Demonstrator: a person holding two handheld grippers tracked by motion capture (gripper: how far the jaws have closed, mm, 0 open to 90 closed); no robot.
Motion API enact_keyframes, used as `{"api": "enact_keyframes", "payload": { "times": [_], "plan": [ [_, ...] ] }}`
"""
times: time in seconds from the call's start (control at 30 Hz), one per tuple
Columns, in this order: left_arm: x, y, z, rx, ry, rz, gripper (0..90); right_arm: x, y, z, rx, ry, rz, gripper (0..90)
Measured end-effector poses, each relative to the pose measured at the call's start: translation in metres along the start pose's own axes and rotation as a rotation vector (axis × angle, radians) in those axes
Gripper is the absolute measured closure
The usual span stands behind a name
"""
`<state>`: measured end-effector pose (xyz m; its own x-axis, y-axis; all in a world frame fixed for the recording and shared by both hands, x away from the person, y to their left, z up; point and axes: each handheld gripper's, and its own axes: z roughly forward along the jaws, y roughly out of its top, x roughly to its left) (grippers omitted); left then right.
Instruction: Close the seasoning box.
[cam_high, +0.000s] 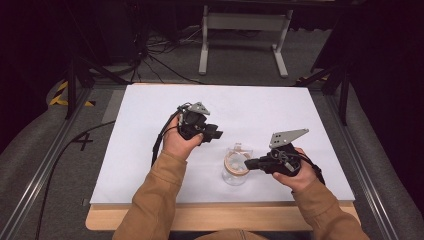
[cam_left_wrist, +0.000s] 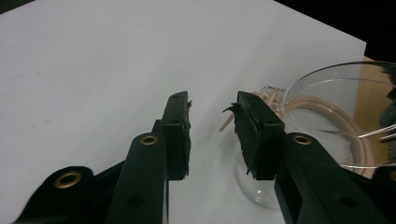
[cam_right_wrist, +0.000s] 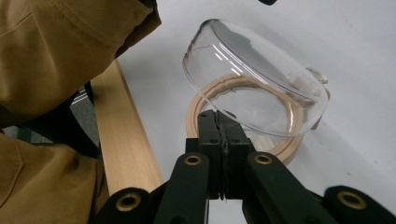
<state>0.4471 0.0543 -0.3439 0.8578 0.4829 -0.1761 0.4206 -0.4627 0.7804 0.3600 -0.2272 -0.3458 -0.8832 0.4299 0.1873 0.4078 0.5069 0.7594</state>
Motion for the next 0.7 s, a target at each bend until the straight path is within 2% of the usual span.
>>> {"api": "enact_keyframes", "payload": {
  "times": [0.37,0.7],
  "plan": [
    [-0.0003,-0.0012,-0.0007,0.016,0.017,0.007,65.9,0.0010,-0.0012,0.0039,0.096,0.039,0.022,89.5],
    [0.0023,-0.0031,-0.0018,0.025,0.018,0.002,65.8,0.0002,-0.0031,0.0068,0.143,0.058,0.034,89.5]
  ]
}}
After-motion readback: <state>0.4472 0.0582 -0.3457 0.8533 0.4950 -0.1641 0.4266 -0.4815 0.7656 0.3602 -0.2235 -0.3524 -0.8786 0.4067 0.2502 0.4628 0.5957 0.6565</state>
